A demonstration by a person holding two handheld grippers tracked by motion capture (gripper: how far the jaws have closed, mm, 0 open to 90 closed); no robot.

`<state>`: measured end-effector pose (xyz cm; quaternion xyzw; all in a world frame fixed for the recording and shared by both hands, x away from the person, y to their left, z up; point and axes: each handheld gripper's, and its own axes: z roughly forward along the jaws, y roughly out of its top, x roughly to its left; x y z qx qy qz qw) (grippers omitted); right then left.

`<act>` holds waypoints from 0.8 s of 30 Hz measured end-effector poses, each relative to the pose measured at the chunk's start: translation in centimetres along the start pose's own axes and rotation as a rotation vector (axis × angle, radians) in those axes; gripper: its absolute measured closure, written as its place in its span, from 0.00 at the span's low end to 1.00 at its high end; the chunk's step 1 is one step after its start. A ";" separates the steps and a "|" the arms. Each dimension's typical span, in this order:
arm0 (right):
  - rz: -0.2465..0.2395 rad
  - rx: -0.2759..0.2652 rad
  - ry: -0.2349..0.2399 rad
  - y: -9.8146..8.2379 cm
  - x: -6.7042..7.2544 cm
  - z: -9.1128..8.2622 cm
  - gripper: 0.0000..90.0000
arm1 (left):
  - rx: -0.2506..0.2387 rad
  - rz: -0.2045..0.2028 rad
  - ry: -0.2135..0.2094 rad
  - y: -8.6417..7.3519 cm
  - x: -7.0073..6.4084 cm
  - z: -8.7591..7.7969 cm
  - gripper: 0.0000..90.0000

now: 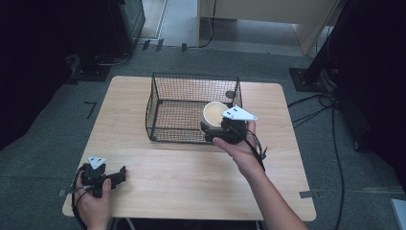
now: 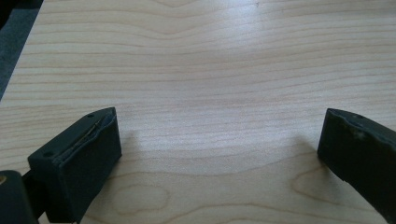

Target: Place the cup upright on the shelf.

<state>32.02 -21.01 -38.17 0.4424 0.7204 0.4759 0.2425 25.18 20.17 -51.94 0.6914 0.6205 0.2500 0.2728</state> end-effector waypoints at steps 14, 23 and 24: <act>0.028 0.011 -0.022 2.9 -1.1 4.0 0.09 | 0.001 0.001 0.000 0.0 0.0 0.0 0.00; 0.047 -0.010 -0.010 3.5 -2.2 6.7 0.09 | 0.002 0.001 0.000 0.0 0.0 0.0 0.00; 0.039 -0.030 0.003 3.7 -2.6 7.2 0.09 | 0.001 0.000 0.000 0.0 0.0 0.0 0.00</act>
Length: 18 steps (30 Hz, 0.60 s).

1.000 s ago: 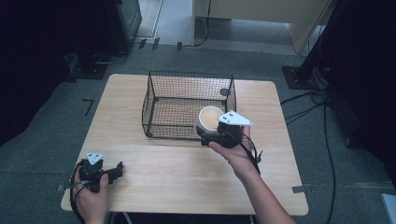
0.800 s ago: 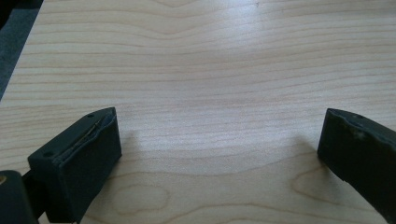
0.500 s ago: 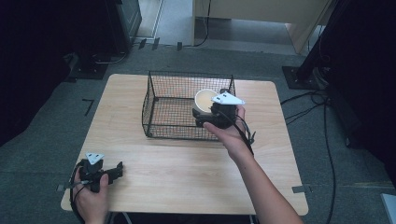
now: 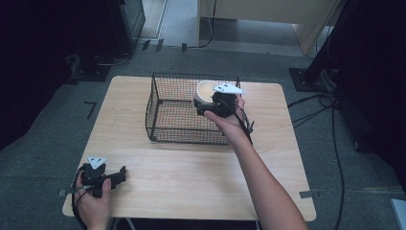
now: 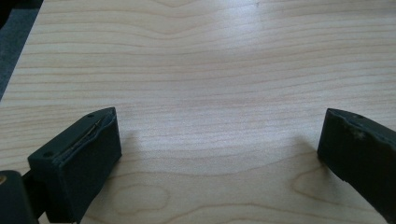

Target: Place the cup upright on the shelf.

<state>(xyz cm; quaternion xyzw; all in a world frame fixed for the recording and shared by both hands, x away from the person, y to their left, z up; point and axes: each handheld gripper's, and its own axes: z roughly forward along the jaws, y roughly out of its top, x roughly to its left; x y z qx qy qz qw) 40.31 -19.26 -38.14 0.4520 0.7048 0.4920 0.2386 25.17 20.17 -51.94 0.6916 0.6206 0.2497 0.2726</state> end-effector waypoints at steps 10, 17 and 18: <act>-0.108 -0.005 0.032 0.6 -0.6 2.9 0.09 | 0.000 0.001 0.000 0.0 0.0 0.0 0.00; -0.112 0.023 0.029 -0.5 -1.2 5.9 0.09 | 0.002 0.002 0.000 0.0 0.0 0.0 0.00; -0.117 0.033 0.030 -0.7 -1.2 6.3 0.09 | 0.002 0.002 0.000 0.0 0.0 0.0 0.00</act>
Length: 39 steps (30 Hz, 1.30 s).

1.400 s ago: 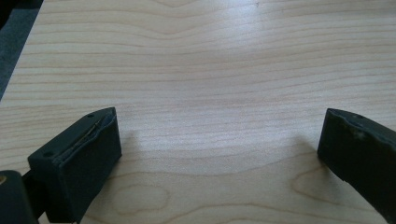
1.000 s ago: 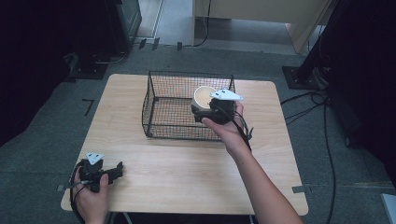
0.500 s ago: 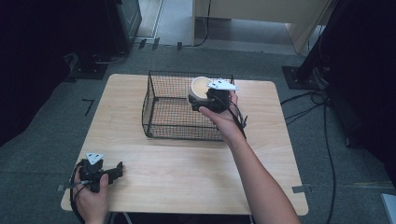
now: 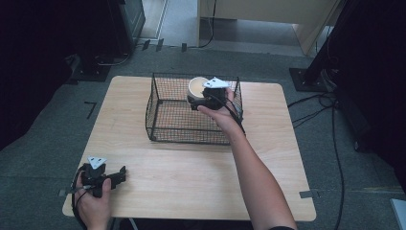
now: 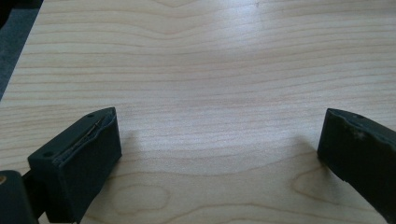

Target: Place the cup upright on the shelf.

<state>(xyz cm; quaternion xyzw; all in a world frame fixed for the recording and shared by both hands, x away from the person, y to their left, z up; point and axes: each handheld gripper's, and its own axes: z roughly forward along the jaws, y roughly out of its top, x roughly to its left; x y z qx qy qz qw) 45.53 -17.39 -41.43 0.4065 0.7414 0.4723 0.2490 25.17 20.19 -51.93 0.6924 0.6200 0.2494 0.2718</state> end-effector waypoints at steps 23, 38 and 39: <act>-0.100 0.300 0.085 -2.5 0.3 5.0 0.09 | -0.001 -0.002 0.000 0.0 0.0 0.0 0.00; -0.044 0.399 0.090 -2.9 -0.3 5.2 0.09 | 0.000 0.000 0.000 0.0 0.0 0.0 0.00; -0.040 0.403 0.099 -2.9 -0.3 5.2 0.09 | 0.000 0.000 0.000 0.0 0.0 0.0 0.00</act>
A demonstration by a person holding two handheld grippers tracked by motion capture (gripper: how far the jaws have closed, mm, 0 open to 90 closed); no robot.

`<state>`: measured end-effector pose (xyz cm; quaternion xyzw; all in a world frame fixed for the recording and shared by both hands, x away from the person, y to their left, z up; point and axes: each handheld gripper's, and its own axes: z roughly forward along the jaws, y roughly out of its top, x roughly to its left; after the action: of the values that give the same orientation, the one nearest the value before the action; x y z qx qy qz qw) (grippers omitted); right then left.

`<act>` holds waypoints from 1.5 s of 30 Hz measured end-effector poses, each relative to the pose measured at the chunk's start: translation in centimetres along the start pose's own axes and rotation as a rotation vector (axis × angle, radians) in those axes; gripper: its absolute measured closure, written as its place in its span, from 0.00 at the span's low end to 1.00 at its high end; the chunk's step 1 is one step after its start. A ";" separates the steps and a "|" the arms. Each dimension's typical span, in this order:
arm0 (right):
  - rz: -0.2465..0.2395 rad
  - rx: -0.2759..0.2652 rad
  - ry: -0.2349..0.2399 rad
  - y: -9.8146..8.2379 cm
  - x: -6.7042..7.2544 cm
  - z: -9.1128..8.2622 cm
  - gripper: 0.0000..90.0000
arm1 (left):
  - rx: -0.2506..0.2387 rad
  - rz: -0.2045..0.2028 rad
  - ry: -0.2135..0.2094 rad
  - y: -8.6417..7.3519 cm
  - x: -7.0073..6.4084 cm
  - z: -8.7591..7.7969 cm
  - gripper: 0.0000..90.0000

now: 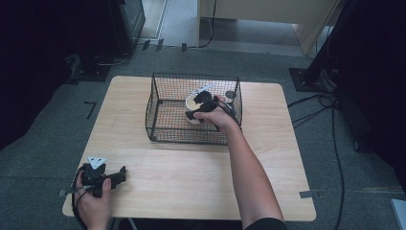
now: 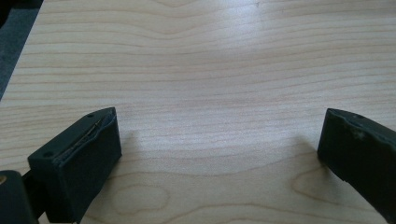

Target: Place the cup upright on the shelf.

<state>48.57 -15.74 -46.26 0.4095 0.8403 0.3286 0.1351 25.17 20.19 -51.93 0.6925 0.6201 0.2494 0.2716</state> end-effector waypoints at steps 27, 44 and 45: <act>0.110 -0.151 -0.059 2.1 1.2 -7.1 0.00 | 0.000 0.003 -0.001 0.1 -0.1 0.1 0.00; 0.101 -0.221 -0.032 -2.4 3.8 -11.8 0.00 | -0.001 0.002 -0.001 0.1 -0.1 0.1 0.00; 0.100 -0.224 -0.029 -2.6 3.9 -12.0 0.00 | -0.001 0.002 -0.001 0.1 -0.1 0.1 0.00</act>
<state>38.64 -19.19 -38.88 0.4380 0.7746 0.4210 0.1756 25.30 20.03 -51.94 0.6933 0.6190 0.2497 0.2718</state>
